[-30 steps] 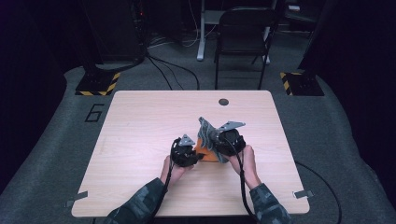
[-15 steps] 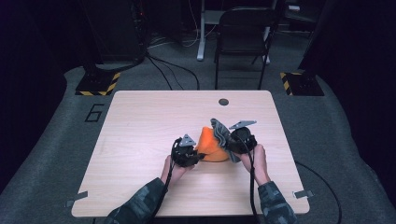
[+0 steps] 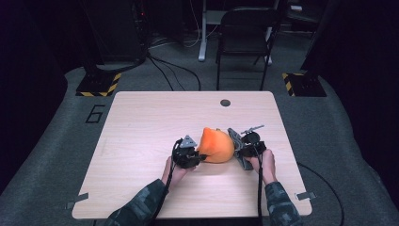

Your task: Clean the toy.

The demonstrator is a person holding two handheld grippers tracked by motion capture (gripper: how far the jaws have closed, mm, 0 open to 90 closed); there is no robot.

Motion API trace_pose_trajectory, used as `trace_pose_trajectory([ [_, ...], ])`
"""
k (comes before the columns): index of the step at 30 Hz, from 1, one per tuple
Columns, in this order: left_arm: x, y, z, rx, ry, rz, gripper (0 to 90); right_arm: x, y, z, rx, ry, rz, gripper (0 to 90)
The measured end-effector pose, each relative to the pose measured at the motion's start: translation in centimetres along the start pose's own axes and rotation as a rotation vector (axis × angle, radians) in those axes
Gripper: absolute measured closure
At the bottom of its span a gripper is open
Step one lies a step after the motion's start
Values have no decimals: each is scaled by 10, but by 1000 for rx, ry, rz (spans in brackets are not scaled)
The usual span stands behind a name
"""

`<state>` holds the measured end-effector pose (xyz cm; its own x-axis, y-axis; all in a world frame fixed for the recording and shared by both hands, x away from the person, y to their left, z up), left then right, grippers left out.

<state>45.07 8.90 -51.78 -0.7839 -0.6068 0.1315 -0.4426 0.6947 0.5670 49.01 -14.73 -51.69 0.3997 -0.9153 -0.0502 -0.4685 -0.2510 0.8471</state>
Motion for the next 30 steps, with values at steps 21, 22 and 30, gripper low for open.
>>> trace_pose_trajectory([
  [21,4,-2,0,-12,-45,-3,753,-93,63,-32,241,154,-209,717],
  [22,5,-3,-1,-4,-35,-3,753,-93,63,-32,241,154,-209,717],
  [30,6,-3,-2,-9,-39,-3,753,-89,62,-30,223,213,-110,713],
])
Point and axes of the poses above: each handheld gripper's, and its own axes: y roughly backward along the jaws, z roughly out of its underside, x roughly to its right, the point moved 4 cm from there along -y, roughly forward along the jaws, and after that the axes turned 3 degrees about -y, right-handed, at the moved point
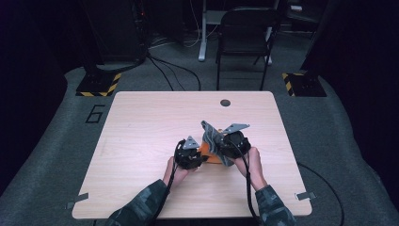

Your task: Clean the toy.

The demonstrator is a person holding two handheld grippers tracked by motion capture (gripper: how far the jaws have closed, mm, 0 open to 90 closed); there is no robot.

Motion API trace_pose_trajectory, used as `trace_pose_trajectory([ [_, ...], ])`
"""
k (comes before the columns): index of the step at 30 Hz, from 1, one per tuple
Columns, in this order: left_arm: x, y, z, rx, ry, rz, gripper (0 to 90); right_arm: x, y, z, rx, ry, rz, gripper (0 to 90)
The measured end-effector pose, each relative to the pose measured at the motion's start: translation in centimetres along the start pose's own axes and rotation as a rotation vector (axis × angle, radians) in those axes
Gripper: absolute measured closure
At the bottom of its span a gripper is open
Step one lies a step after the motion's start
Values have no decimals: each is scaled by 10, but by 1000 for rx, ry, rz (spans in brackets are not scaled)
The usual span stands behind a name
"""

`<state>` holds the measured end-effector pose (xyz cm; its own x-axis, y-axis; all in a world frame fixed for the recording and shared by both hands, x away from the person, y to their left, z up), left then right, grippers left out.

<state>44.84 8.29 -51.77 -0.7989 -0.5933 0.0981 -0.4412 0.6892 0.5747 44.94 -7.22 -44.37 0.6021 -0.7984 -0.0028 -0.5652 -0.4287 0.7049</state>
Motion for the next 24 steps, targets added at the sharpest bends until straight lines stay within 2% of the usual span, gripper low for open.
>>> trace_pose_trajectory([
  [2,0,0,0,1,-4,-2,753,2,0,1,-6,-5,10,712],
  [3,-1,0,0,0,-7,-1,753,4,0,1,-10,7,7,711],
  [7,-1,0,0,3,5,4,753,13,2,4,-29,-37,2,710],
  [9,-1,0,0,2,8,1,753,17,2,5,-30,-36,0,710],
  [11,-2,0,0,8,4,-1,753,24,1,8,-34,-57,-7,710],
  [18,-2,0,-1,9,6,1,753,43,-1,17,-64,-101,11,707],
  [24,-2,0,-1,10,7,4,753,54,-4,23,-74,-121,29,707],
])
Point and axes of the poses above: each handheld gripper's, and its own axes: y roughly backward along the jaws, z roughly out of its underside, x roughly to its right, the point moved 4 cm from there along -y, roughly forward along the jaws, and after that the axes turned 3 degrees about -y, right-handed, at the moved point
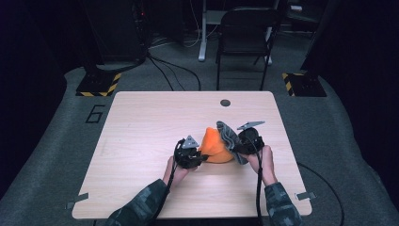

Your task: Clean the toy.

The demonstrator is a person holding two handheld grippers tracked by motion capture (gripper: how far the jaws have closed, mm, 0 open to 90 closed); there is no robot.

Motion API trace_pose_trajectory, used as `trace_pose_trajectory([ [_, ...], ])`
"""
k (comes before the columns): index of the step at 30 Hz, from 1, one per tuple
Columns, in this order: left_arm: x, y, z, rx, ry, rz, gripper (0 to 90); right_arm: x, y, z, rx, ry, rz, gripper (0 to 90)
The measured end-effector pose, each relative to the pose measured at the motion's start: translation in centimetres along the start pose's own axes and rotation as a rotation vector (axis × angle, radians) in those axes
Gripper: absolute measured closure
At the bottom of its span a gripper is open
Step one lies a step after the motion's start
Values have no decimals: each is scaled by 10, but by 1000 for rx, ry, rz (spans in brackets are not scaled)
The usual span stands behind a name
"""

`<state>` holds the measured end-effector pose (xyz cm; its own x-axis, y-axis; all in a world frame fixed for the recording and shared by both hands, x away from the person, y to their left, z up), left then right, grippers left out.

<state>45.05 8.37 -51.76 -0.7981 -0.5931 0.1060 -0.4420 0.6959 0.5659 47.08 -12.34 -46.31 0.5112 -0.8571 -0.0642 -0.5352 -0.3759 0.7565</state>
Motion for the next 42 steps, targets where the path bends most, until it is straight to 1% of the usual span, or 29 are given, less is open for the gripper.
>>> trace_pose_trajectory([
  [1,0,0,0,1,1,1,753,4,-2,2,-8,-8,3,708],
  [2,0,0,0,1,1,1,752,4,-2,2,-8,-8,3,708],
  [3,0,0,0,0,-1,1,752,8,-4,4,-17,-17,15,709],
  [5,0,0,0,2,4,-1,752,10,-5,5,-16,-18,20,709],
  [6,0,0,0,1,3,1,752,11,-6,6,-24,-29,23,710],
  [7,0,0,0,2,3,1,752,17,-10,10,-37,-39,32,712],
  [11,0,0,0,1,1,2,752,23,-18,16,-49,-56,51,714],
  [12,0,0,0,1,5,2,752,25,-20,18,-63,-56,55,714],
  [13,0,0,0,1,6,3,752,27,-25,21,-76,-79,67,715],
  [14,0,0,0,1,6,3,752,27,-25,21,-76,-79,67,715],
  [15,0,0,0,3,4,2,753,29,-27,23,-87,-76,78,715],
  [17,0,0,0,4,0,2,752,31,-34,27,-106,-84,90,715],
  [18,-1,0,0,-3,0,4,753,33,-37,30,-120,-75,93,715],
  [19,-1,0,0,-3,-1,6,753,33,-40,32,-125,-83,99,715],
  [20,0,0,0,-2,2,7,753,35,-45,35,-143,-78,101,715],
  [22,-1,0,0,2,1,4,752,35,-50,37,-142,-85,97,714],
  [24,-1,0,0,3,-2,6,752,35,-48,36,-151,-78,95,713],
  [27,-1,0,0,1,-4,6,752,38,-43,34,-150,-76,105,714],
  [30,-2,0,0,4,-1,6,752,41,-29,28,-112,-84,118,715],
  [31,-2,0,0,4,0,6,752,41,-25,25,-99,-88,116,715],
  [32,-2,0,0,4,1,6,752,40,-18,21,-77,-95,118,715],
  [34,-2,0,0,4,0,6,752,36,-2,11,-24,-82,109,715],
  [36,-2,0,0,3,0,5,751,30,11,3,21,-70,96,715],
  [37,-2,0,1,3,0,6,751,23,20,-3,53,-55,84,715],
  [38,-2,0,1,3,0,5,751,16,26,-7,72,-46,78,715],
  [39,-2,0,1,2,0,5,751,11,30,-10,87,-32,68,715],
  [40,-2,0,1,2,0,5,751,3,34,-14,105,-15,58,715],
  [41,-2,0,1,2,0,5,751,-3,35,-15,108,-6,53,715],
  [42,-2,0,1,2,1,5,751,-9,33,-16,109,17,53,715],
])
Point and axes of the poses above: each handheld gripper's, and its own axes: y roughly backward along the jaws, z roughly out of its underside, x roughly to its right, the point moved 4 cm from there along -y, roughly forward along the jaws, and after that the axes turned 3 degrees about -y, right-handed, at the moved point
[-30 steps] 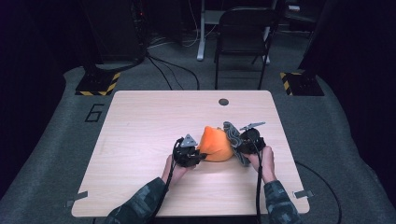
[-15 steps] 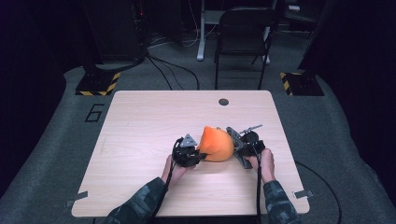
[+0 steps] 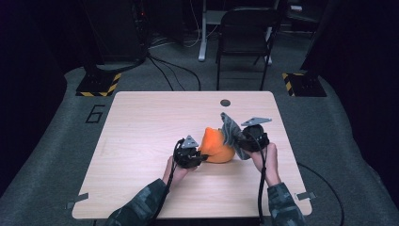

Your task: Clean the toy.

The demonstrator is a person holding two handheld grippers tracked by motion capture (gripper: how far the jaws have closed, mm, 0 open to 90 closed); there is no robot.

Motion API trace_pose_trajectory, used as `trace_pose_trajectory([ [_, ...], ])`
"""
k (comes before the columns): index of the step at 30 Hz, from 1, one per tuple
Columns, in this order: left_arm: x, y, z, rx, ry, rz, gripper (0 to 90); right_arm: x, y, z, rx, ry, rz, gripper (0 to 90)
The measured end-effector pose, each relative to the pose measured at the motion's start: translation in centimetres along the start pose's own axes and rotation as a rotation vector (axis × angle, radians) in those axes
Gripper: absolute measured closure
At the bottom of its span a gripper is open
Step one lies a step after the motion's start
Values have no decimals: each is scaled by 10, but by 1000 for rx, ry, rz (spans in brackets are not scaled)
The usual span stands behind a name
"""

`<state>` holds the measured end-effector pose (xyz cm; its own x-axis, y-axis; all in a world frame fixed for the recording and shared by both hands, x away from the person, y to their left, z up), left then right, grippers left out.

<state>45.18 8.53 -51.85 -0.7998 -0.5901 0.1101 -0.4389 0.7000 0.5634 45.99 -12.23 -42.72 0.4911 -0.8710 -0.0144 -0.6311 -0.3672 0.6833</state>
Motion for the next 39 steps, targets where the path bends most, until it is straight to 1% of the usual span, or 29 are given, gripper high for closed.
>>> trace_pose_trajectory([
  [2,0,0,1,-4,-1,-3,748,-12,-15,5,-46,38,-7,718],
  [3,-1,-1,1,-12,-2,-6,744,-15,-24,9,-66,54,14,720],
  [4,-1,-1,2,-12,1,-7,738,-16,-32,13,-73,66,23,724],
  [5,-2,-2,2,-9,9,-3,726,-16,-36,15,-69,62,24,726],
  [6,-3,-1,2,-10,1,-5,726,-16,-36,15,-69,62,24,726],
  [7,-2,-2,2,-6,4,-4,719,-16,-35,14,-67,66,19,726],
  [9,-2,-2,1,-2,-13,-13,681,-15,-34,15,-68,64,19,726],
  [10,-2,-1,1,-8,-21,-13,649,-14,-34,15,-72,60,16,726],
  [13,-4,0,1,10,-21,-7,567,-13,-37,15,-63,64,21,726],
  [15,-6,1,2,20,-35,-4,489,-13,-37,16,-66,62,22,727],
  [16,-8,2,2,25,-48,5,463,-12,-38,16,-65,63,26,727],
  [17,-10,3,2,36,-62,-7,441,-11,-38,16,-65,62,25,727],
  [19,-11,5,2,47,-98,0,378,-9,-39,17,-67,55,22,727],
  [20,-12,6,3,38,-125,-18,362,-9,-39,17,-64,47,21,728],
  [21,-13,6,3,40,-153,-14,337,-8,-39,17,-68,54,13,728],
  [23,-12,5,3,39,-186,-24,301,-9,-40,16,-62,53,17,728],
  [24,-11,4,3,37,-220,-31,282,-9,-40,16,-65,58,15,727],
  [25,-10,4,4,30,-249,-37,272,-9,-40,16,-66,56,14,728],
  [27,-9,2,6,14,-288,-46,248,-8,-40,16,-68,53,9,728],
  [29,-11,0,8,9,-302,-65,238,-7,-41,16,-71,49,3,728],
  [30,-12,-1,9,10,-311,-64,238,-7,-41,16,-72,41,1,727],
  [31,-14,-1,10,7,-320,-70,231,-6,-41,16,-72,47,1,727],
  [32,-15,-2,10,7,-319,-88,221,-5,-42,16,-72,41,1,728],
  [33,-17,-2,11,5,-329,-85,206,-4,-42,16,-71,53,-2,728],
  [34,-18,-3,11,11,-326,-91,193,-4,-42,16,-73,48,-2,728],
  [36,-20,-4,11,16,-341,-90,188,-3,-43,16,-73,39,-4,727],
  [37,-21,-5,12,9,-348,-97,184,-2,-43,16,-76,41,-10,728],
  [38,-22,-7,12,10,-356,-96,183,-1,-44,16,-74,32,-7,728],
  [39,-22,-8,13,11,-360,-83,182,-1,-44,16,-73,28,-7,728],
])
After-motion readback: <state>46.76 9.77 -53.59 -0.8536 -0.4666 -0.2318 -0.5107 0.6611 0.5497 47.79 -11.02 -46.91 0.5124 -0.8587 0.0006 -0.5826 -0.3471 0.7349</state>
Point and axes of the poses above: each handheld gripper's, and its own axes: y roughly backward along the jaws, z roughly out of its underside, x roughly to its right, the point moved 4 cm from there along -y, roughly forward along the jaws, and after that the axes turned 3 degrees about -y, right-handed, at the moved point
